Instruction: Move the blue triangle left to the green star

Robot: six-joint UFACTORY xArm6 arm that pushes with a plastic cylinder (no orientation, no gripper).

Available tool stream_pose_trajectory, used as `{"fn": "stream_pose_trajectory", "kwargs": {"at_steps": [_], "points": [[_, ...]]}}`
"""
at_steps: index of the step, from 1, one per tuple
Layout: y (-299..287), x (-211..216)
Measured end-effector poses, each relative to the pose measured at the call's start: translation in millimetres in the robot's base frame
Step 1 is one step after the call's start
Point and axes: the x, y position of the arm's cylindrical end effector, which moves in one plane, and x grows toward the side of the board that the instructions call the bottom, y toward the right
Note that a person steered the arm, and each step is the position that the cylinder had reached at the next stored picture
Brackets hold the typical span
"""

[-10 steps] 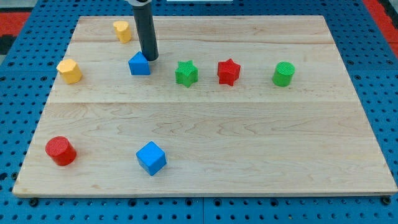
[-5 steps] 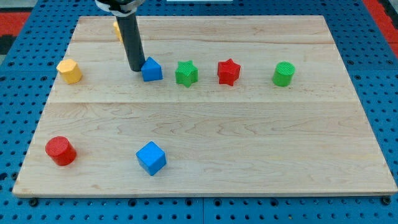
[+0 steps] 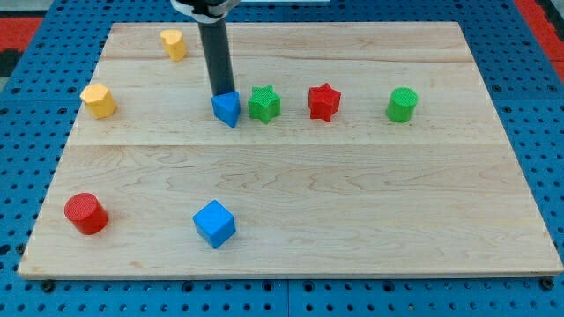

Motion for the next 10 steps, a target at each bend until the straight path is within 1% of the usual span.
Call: {"fn": "stream_pose_trajectory", "kwargs": {"at_steps": [1,2,3,4,5,6,8,10], "points": [[0.1,-11.0],[-13.5,-22.8],[-51.9,25.8],[-85.2,61.9],[-0.4,77.2],[39.4,77.0],[36.3,66.0],[-8.5,63.8]]}}
